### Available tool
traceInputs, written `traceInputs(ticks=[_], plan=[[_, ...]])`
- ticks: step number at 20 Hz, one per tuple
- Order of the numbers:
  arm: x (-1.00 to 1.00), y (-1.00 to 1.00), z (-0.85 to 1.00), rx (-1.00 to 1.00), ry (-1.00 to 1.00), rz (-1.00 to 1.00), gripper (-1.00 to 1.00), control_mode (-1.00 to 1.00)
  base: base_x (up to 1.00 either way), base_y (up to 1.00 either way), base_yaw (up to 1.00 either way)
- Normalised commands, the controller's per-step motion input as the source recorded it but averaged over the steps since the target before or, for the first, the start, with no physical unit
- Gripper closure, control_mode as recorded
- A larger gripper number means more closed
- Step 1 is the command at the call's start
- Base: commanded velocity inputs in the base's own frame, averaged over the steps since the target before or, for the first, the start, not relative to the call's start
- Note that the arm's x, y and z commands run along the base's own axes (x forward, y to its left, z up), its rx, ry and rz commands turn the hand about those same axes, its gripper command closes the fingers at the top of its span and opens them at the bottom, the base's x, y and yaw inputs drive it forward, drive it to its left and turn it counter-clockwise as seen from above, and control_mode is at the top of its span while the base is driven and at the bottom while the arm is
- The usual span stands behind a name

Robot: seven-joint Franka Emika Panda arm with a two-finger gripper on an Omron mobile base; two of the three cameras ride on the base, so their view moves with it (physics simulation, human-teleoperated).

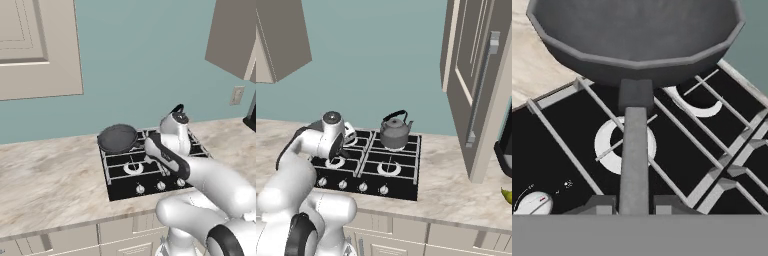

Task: Pick the pan from the cabinet and place it on the stove. Then turn on the stove burner for the pan.

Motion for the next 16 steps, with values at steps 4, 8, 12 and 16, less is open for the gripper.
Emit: traceInputs(ticks=[4, 8, 12, 16], plan=[[0.28, 0.00, -0.09, 0.00, 0.23, -0.07, 1.00, -1.00, 0.00, 0.00, 0.00], [0.25, 0.00, -0.22, 0.03, 0.18, -0.08, 1.00, -1.00, 0.00, 0.00, 0.00], [0.10, -0.01, -0.37, 0.07, 0.08, -0.11, 1.00, -1.00, 0.00, 0.00, 0.00], [0.03, 0.00, -0.39, 0.04, 0.00, -0.14, 1.00, -1.00, 0.00, 0.00, 0.00]])
